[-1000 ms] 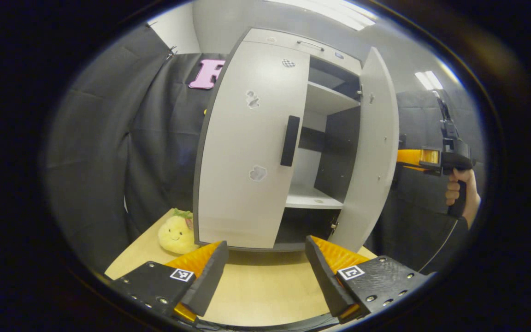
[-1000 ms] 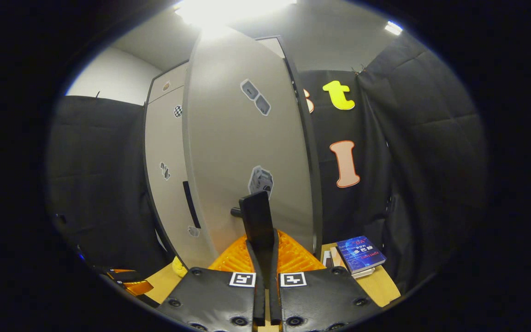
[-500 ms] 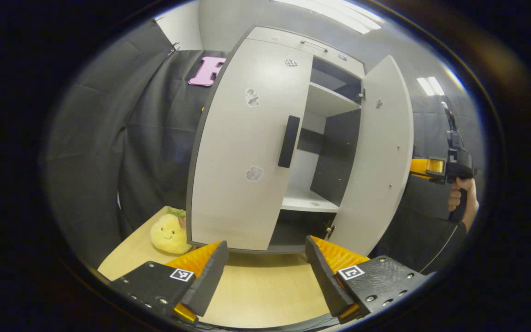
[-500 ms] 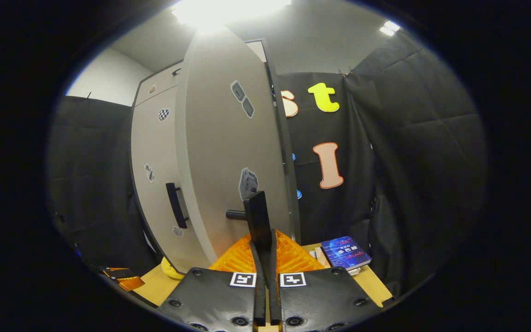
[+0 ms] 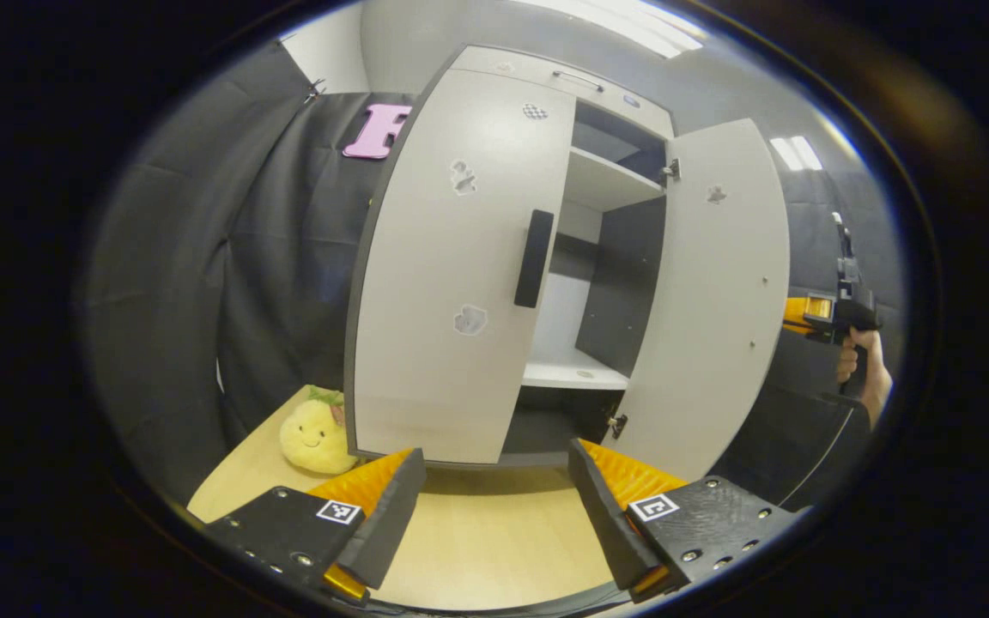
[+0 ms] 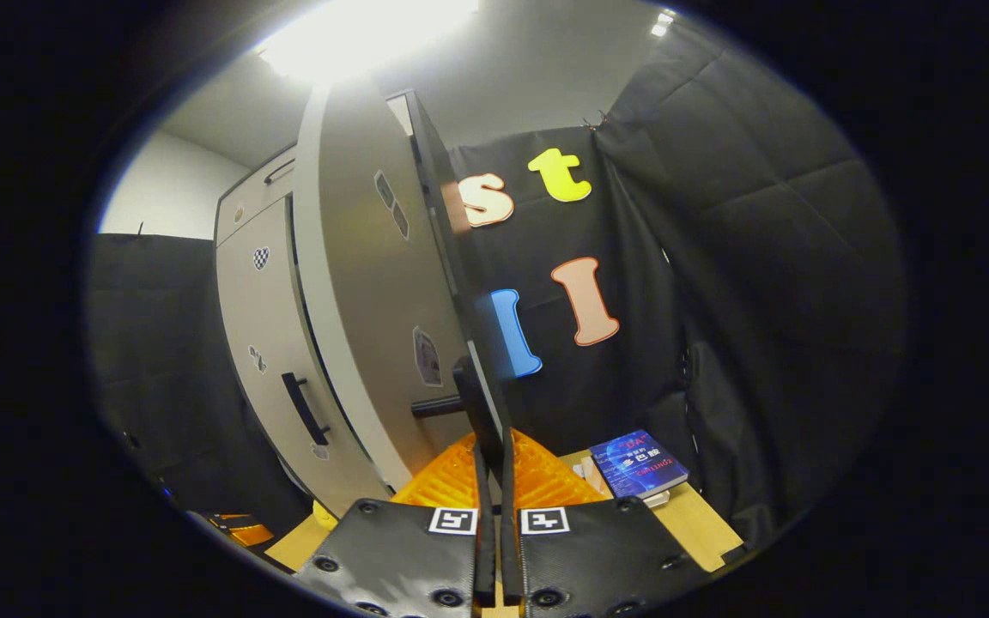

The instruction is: Open the right door of the double-door shoe cabinet with the right hand, and open the left door with the left hand.

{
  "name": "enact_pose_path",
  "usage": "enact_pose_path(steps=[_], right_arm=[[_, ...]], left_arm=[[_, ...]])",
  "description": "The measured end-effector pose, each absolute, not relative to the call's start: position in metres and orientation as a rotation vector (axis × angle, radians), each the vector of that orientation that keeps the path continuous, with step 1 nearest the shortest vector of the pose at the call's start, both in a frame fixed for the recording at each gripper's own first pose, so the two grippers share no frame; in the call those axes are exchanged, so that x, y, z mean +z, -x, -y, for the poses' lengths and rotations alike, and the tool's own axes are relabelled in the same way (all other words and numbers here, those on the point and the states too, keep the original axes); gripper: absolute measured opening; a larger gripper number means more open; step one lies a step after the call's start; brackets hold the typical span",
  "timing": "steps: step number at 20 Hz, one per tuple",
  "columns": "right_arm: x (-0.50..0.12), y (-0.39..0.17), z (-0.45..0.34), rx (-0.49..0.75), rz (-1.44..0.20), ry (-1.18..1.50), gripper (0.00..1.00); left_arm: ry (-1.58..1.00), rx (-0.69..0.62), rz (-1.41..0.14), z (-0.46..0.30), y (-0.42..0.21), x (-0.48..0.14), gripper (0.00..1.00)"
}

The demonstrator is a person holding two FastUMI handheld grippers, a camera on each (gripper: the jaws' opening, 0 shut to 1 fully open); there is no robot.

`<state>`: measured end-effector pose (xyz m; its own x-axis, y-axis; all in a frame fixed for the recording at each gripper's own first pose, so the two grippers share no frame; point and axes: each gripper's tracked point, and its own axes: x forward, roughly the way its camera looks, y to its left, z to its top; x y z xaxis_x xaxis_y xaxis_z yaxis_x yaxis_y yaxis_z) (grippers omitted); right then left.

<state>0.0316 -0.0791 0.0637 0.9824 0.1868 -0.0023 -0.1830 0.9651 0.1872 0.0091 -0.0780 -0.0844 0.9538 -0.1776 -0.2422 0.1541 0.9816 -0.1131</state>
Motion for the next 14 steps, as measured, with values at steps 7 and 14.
enact_pose_path(steps=[7, 14], right_arm=[[0.063, -0.028, 0.079, 0.164, -0.009, -0.18, 0.04], [0.056, -0.013, 0.083, 0.123, -0.023, -0.203, 0.05]], left_arm=[[0.08, -0.179, -0.256, 0.077, -0.008, -0.082, 0.97], [0.039, -0.227, -0.245, 0.076, -0.014, -0.072, 0.97]])
